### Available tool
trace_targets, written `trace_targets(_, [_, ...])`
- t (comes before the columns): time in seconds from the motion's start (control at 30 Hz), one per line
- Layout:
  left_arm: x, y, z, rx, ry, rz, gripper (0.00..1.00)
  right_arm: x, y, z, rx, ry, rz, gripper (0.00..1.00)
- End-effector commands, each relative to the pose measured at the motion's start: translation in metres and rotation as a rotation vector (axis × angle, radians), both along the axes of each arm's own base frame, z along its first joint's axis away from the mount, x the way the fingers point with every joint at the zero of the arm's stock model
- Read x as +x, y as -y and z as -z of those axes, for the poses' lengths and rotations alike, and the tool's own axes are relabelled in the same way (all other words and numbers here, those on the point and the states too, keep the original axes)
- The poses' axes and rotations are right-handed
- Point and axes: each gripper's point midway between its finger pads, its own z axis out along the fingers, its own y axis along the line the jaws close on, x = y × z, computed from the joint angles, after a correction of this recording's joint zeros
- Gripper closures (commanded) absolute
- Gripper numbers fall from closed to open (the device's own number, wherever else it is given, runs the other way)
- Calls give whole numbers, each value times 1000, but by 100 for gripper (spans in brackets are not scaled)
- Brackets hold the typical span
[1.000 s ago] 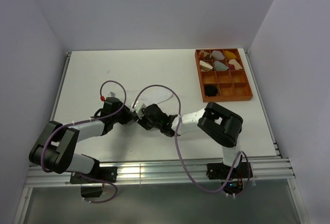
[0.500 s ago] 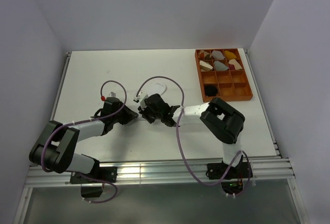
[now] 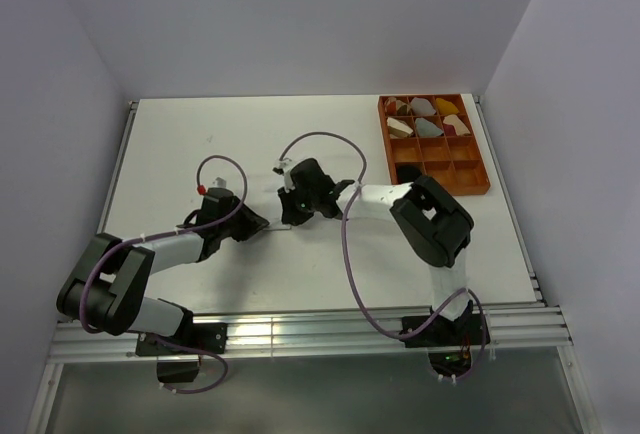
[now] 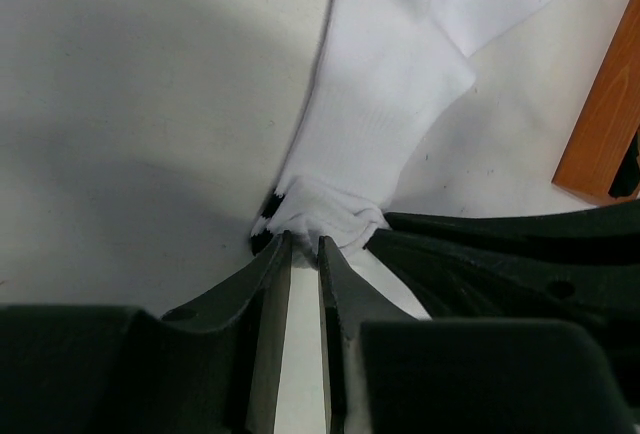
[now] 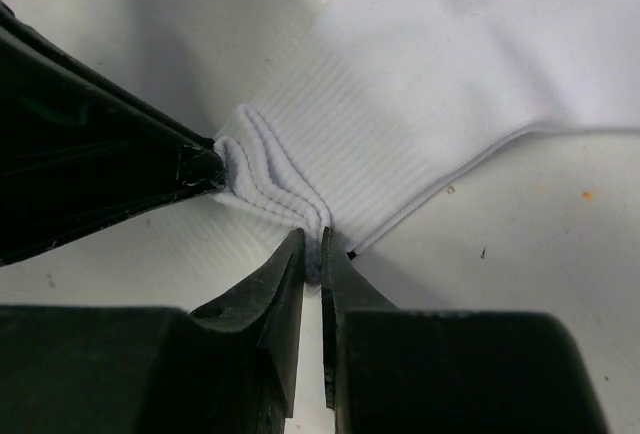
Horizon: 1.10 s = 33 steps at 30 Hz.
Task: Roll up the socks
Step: Roll the sock at the center of the board.
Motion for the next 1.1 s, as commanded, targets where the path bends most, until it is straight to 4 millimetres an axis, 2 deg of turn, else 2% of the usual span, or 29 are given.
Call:
trace_targets(0.0, [-8,-9,16,81,-53,8,76,-10,23,22,-62,-196,73,87])
trace_targets(0.13, [-8,-8,20,82,-66,17,76,-20,20,24,-29,-257,55,85])
trace_targets(0.23, [-7,-7,19,86,-66,28,76,-15,16,3,9,-197,27,77])
trace_targets(0.27, [-6,-6,19,88,-63,32,76,-12,14,-12,29,-154,20,73])
trace_targets(0.33, [-5,-6,18,92,-62,34,76,-7,13,-25,27,-71,-7,68])
trace_targets(0.37, [-3,-5,15,94,-56,36,76,-4,12,-41,43,-18,-13,65])
trace_targets(0.4, [-3,-6,15,100,-53,38,76,0,15,-44,29,27,-6,64])
trace_targets(0.43, [-2,-6,14,103,-53,41,76,1,15,-58,33,90,-29,62])
trace_targets(0.47, [-1,-5,13,112,-51,52,76,-2,9,-64,38,135,-47,60])
trace_targets(0.53, [1,-6,13,129,-51,63,76,-3,15,-65,2,207,-67,59])
trace_targets(0.57, [3,-6,11,143,-48,75,77,0,9,-83,43,274,-65,57])
trace_targets(0.6, [3,-5,11,149,-50,83,77,-6,11,-78,15,323,-116,56])
trace_targets(0.67, [7,-4,9,161,-44,100,77,-7,9,-85,13,393,-139,53])
trace_targets(0.77, [10,-1,9,168,-51,122,77,-12,7,-78,-66,468,-204,53])
trace_targets(0.93, [12,2,13,173,-68,143,78,-26,-9,-65,-145,547,-301,54])
trace_targets(1.07, [13,4,12,177,-70,161,78,-24,-16,-55,-182,598,-291,55])
